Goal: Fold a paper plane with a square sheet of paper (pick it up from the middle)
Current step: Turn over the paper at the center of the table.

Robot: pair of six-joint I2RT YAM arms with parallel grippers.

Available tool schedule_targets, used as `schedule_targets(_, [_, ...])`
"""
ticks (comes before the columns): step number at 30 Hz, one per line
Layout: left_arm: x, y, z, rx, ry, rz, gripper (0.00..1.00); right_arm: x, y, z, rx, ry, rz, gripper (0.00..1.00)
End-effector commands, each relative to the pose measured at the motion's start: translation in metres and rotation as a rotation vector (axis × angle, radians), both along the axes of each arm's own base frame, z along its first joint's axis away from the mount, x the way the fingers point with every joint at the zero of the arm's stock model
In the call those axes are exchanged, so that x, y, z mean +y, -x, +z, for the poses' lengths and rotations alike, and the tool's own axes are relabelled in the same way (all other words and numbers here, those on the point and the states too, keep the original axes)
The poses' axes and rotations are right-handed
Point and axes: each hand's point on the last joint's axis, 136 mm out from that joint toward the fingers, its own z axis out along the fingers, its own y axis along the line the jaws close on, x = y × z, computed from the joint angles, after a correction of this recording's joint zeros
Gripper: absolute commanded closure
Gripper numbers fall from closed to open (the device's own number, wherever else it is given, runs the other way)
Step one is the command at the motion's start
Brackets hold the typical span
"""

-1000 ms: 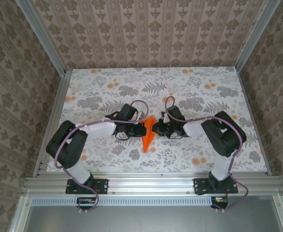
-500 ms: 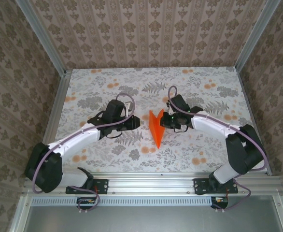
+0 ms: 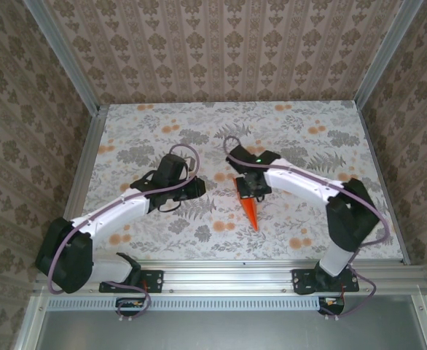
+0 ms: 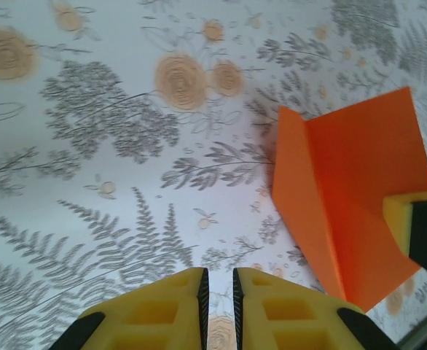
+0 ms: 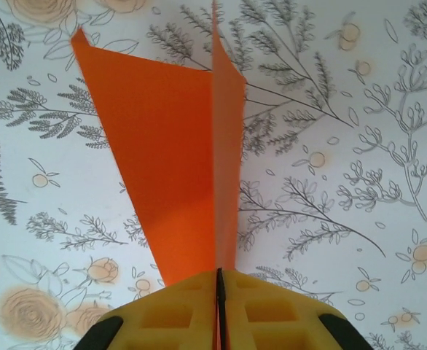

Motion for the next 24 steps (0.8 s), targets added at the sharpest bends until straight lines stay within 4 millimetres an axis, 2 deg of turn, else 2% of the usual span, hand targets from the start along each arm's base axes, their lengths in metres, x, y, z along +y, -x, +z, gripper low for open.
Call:
schedule_targets(1, [0.038, 0.002, -0.024, 0.096, -0.102, 0.171, 0.82, -0.004, 0.004, -0.001, -0.006, 0.208, 0.046, 0.9])
schedule_targets(5, [0.069, 0.004, -0.04, 0.166, -0.113, 0.314, 0.82, 0.031, 0.006, -0.007, -0.006, 0.24, 0.124, 0.9])
schedule_targets(10, [0.096, 0.012, -0.049, 0.213, -0.102, 0.414, 0.8, 0.062, 0.013, -0.01, -0.016, 0.237, 0.169, 0.88])
schedule_targets(12, [0.107, 0.011, -0.05, 0.213, -0.094, 0.446, 0.79, 0.071, 0.017, -0.011, -0.022, 0.237, 0.184, 0.88])
schedule_targets(16, [0.111, 0.011, -0.044, 0.198, -0.083, 0.443, 0.77, 0.074, 0.017, -0.01, -0.029, 0.245, 0.184, 0.87])
schedule_targets(18, [0.11, 0.012, -0.042, 0.192, -0.08, 0.432, 0.75, 0.071, 0.016, -0.006, -0.034, 0.243, 0.184, 0.81])
schedule_targets(21, [0.106, 0.011, -0.04, 0.187, -0.072, 0.404, 0.75, 0.072, 0.02, -0.003, -0.013, 0.173, 0.196, 0.6])
schedule_targets(24, [0.103, 0.011, -0.038, 0.186, -0.061, 0.386, 0.74, 0.074, 0.026, -0.002, 0.002, 0.066, 0.207, 0.49])
